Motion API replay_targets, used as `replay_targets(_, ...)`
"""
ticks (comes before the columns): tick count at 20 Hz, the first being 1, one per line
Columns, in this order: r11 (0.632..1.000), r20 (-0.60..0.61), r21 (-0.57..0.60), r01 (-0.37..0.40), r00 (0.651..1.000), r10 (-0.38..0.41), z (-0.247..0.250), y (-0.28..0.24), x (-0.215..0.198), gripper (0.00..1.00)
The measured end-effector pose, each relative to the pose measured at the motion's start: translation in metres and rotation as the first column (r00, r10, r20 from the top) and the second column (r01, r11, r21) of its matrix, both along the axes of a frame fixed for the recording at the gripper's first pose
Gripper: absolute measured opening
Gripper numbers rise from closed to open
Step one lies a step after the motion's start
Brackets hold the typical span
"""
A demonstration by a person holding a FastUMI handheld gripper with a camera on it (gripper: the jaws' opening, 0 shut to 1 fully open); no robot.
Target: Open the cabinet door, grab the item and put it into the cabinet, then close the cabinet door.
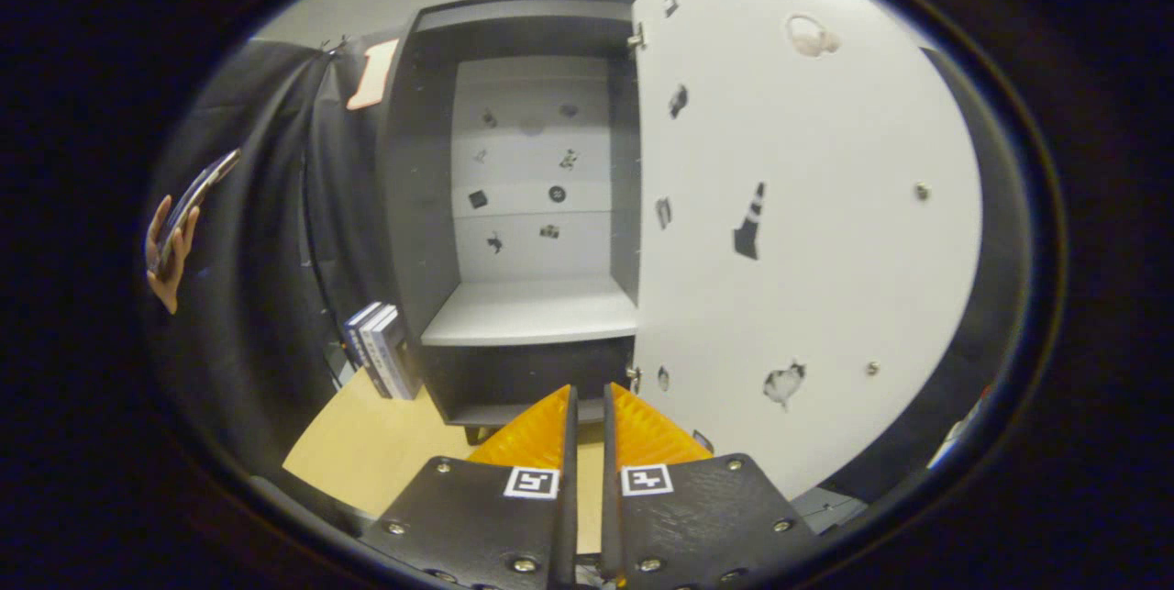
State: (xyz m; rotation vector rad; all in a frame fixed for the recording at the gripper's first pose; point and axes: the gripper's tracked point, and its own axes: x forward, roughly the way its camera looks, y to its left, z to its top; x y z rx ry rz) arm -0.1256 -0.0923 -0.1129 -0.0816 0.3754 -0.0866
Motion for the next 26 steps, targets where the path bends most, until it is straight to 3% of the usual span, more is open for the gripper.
replay_targets(3, 0.990, -0.077, -0.005, -0.140, 0.987, 0.139, -0.038, 0.033, 0.021, 0.11)
replay_targets(6, 0.969, -0.189, 0.005, -0.248, 0.951, 0.244, -0.088, 0.058, 0.027, 0.11)
replay_targets(9, 0.943, -0.308, 0.039, -0.331, 0.894, 0.326, -0.141, 0.073, 0.024, 0.11)
replay_targets(11, 0.930, -0.386, 0.054, -0.365, 0.851, 0.356, -0.179, 0.078, 0.019, 0.15)
replay_targets(12, 0.921, -0.435, 0.072, -0.383, 0.819, 0.375, -0.193, 0.081, 0.011, 0.24)
replay_targets(14, 0.916, -0.500, 0.053, -0.397, 0.784, 0.369, -0.229, 0.076, 0.010, 0.40)
replay_targets(18, 0.907, -0.640, 0.092, -0.410, 0.674, 0.370, -0.291, 0.069, -0.005, 0.40)
replay_targets(26, 0.883, -0.771, 0.100, -0.459, 0.525, 0.361, -0.354, 0.061, -0.024, 0.40)
